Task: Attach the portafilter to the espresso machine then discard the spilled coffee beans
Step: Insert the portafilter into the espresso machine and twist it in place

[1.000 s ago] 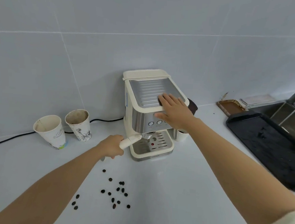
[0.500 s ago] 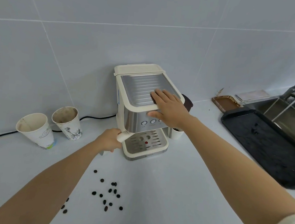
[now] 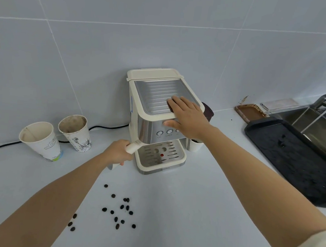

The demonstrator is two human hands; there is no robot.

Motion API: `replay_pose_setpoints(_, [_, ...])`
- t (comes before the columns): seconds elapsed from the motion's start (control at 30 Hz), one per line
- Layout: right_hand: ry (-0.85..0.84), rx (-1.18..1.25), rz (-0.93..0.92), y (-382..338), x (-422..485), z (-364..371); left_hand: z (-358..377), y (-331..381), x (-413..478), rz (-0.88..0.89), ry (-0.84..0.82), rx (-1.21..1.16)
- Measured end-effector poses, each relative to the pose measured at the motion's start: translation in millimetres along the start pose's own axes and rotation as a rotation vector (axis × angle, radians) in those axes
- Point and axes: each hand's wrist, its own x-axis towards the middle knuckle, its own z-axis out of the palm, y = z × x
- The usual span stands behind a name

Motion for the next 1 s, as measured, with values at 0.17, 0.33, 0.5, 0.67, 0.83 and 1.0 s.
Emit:
replay_pose_setpoints(0.17, [-0.001,-0.008,0.001,1,0,0,-3,-5,-2,0.001,0.016,0.008])
replay_pose_setpoints(0.33, [0.003,-0.012,0.006,0,1,0,5,-1,0,0.007,0.017,-0.001])
replay_pose_setpoints(0.5, [0.007,-0.013,0.003,1,1,2,12,4,1,0.021,0.011,0.014])
replay_pose_setpoints(0.67, [0.014,-0.014,0.001,1,1,3,15,6,-1,0.010,0.013,0.009])
replay_pose_setpoints(0.83, [0.034,-0.017,-0.005,1,0,2,16,13,0,0.015,0.023,-0.011])
replay_pose_setpoints(1.0, [0.046,-0.023,-0.017,1,1,2,8,18,2,0.029,0.050,-0.018])
